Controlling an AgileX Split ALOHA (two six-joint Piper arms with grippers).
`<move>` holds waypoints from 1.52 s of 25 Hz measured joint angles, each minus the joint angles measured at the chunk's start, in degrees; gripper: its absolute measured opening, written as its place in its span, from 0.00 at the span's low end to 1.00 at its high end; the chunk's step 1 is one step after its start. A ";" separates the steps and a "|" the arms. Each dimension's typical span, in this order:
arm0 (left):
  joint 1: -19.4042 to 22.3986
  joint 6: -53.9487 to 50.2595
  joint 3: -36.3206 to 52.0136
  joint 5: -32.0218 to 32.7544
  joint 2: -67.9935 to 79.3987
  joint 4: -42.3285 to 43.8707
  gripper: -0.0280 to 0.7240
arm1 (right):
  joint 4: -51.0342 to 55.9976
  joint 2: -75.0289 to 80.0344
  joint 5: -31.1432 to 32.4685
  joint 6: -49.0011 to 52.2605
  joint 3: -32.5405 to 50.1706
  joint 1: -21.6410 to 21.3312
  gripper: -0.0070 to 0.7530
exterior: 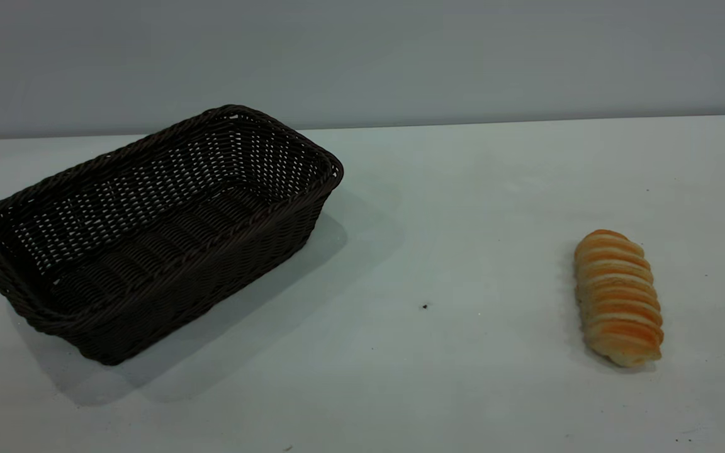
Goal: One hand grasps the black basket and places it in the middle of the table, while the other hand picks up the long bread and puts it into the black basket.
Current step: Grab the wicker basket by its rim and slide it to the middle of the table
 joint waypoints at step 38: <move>0.00 -18.73 -18.82 -30.09 93.50 -7.61 0.76 | 6.63 31.50 -23.18 -2.81 -6.22 0.00 0.78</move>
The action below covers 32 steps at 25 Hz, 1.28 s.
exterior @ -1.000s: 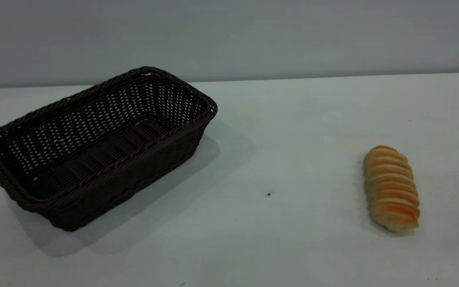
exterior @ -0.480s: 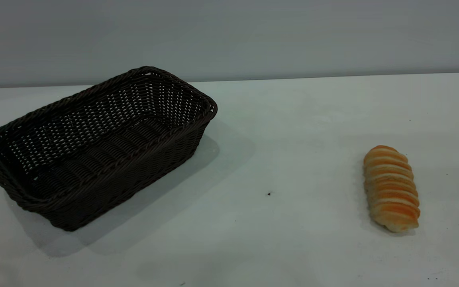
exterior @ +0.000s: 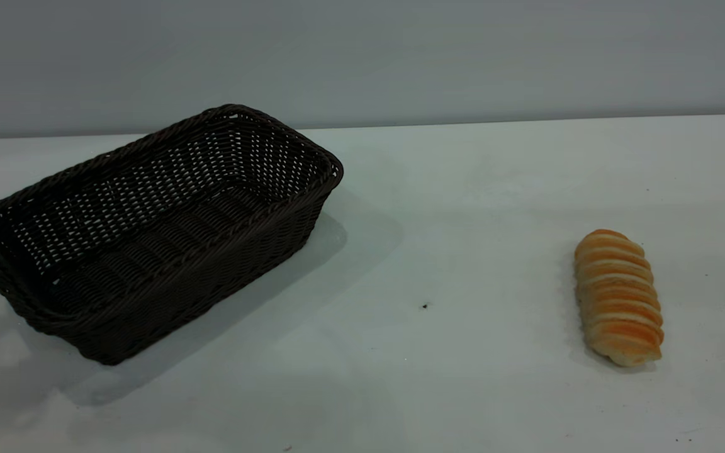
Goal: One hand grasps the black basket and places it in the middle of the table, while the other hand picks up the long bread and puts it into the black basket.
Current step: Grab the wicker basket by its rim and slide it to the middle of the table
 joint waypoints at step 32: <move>-4.54 2.60 -13.07 -13.43 26.59 -14.86 0.23 | 0.00 0.00 -0.06 -0.40 0.00 0.00 0.78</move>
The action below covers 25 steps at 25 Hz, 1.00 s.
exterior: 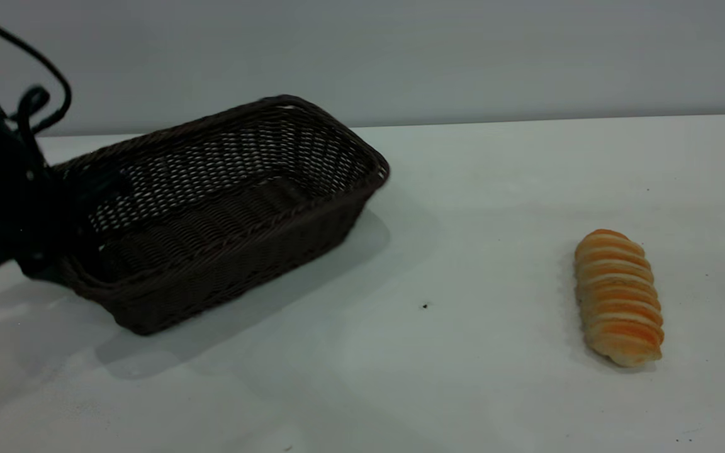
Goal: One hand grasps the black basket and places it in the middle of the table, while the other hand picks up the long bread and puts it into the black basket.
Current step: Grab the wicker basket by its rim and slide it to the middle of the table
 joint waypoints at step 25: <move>-6.80 39.42 -24.29 17.32 15.53 -14.98 0.23 | -0.07 0.00 -0.01 -0.86 0.00 0.00 0.78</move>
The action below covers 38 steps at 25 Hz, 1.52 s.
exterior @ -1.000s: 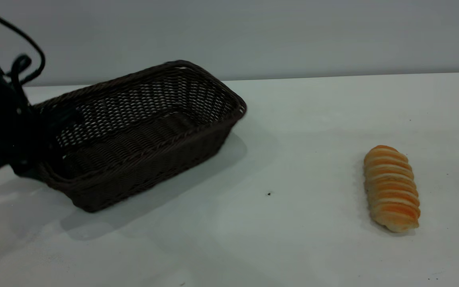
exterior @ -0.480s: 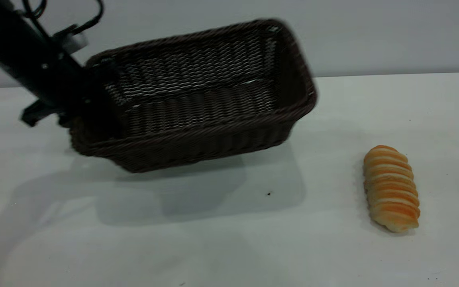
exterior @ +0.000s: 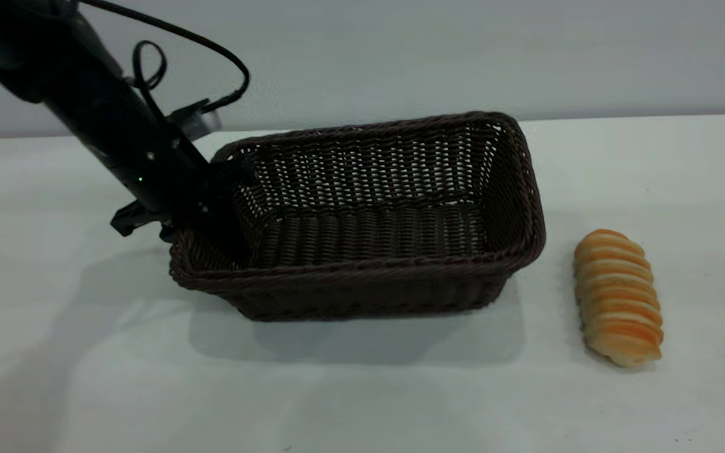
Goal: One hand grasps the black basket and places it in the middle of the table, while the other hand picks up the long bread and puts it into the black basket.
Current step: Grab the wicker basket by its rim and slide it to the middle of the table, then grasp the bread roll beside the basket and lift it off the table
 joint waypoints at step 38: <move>-0.47 -16.88 -4.11 10.49 -28.22 23.27 0.74 | 12.86 31.97 -9.15 -7.94 -4.01 0.00 0.78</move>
